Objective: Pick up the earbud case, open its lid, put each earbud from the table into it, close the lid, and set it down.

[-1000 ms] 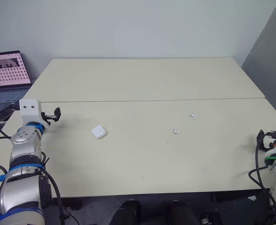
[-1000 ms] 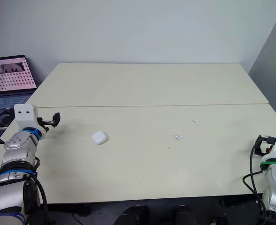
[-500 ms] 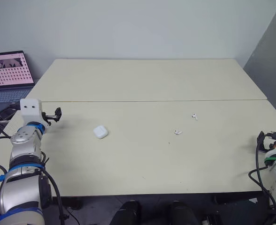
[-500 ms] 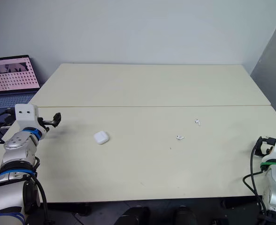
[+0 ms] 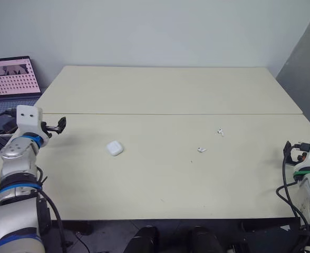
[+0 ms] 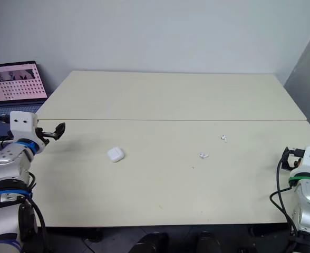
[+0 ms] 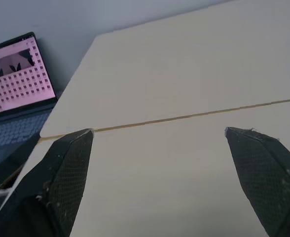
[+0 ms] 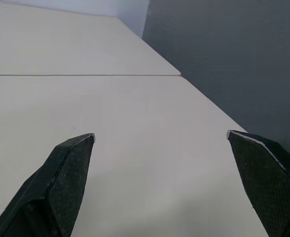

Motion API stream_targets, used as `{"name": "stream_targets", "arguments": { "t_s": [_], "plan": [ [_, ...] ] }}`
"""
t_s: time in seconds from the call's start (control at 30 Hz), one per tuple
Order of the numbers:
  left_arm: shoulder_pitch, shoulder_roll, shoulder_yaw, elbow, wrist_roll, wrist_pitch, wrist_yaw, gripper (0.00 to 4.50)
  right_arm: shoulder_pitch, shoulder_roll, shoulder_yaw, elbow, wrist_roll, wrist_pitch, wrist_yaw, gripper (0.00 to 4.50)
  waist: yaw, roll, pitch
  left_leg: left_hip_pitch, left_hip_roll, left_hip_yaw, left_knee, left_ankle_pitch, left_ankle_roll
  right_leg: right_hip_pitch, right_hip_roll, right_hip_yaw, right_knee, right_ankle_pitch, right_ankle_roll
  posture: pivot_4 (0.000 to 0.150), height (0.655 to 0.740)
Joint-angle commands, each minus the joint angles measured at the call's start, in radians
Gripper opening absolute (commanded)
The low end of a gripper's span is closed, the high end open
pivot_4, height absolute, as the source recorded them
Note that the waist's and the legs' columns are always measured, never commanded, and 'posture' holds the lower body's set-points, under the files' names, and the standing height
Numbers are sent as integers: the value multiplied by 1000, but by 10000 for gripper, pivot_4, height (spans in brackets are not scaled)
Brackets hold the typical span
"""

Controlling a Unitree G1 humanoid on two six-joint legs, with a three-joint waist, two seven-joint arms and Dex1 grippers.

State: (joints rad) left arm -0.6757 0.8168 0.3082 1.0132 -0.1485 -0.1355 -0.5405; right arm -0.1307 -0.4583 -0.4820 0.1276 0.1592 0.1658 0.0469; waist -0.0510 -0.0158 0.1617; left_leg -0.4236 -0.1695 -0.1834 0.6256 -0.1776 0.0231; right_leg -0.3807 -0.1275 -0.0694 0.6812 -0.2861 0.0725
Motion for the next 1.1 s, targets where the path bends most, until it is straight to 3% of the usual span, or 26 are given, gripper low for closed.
{"name": "stream_targets", "arguments": {
  "t_s": [0.03, 0.27, 0.43, 0.7, 1.1],
  "plan": [
    [20, 40, -17, -156, -63, 64, -220, 44883, -45, -51, 45, -24, 5, 2, 83, 45000, 5, 0, 0, 0, 0, 2, 0, 0, 0, -1, 0, 2, 0, 0, -1, 1500, 7400],
    [85, 119, -133, -427, -123, 264, -640, 44883, -192, -150, 285, -116, 80, 65, 471, 45000, 2, 0, 0, -1, 5, 9, -2, 0, 0, -6, -1, 9, 0, 0, -1, 1500, 7400],
    [101, 130, -251, -516, -82, 306, -780, 44883, -260, -179, 475, -264, 185, 154, 764, 45000, 0, 1, 0, -3, 7, 10, -3, -1, -1, -7, 0, 11, 0, 3, -6, 1500, 7400],
    [94, 26, -324, -473, -5, 272, -697, 44883, -307, -157, 631, -467, 270, 304, 887, 45000, 21, 0, 1, -4, 7, 10, -2, -1, -1, -9, 0, 11, -2, 0, -1, 1500, 7400],
    [143, -74, -339, -372, 51, 211, -583, 44883, -362, -145, 611, -554, 278, 409, 822, 45000, 24, 0, 1, -4, 7, 11, -2, -2, -2, -10, 0, 12, -2, 0, -1, 1500, 7400]
  ]
}}
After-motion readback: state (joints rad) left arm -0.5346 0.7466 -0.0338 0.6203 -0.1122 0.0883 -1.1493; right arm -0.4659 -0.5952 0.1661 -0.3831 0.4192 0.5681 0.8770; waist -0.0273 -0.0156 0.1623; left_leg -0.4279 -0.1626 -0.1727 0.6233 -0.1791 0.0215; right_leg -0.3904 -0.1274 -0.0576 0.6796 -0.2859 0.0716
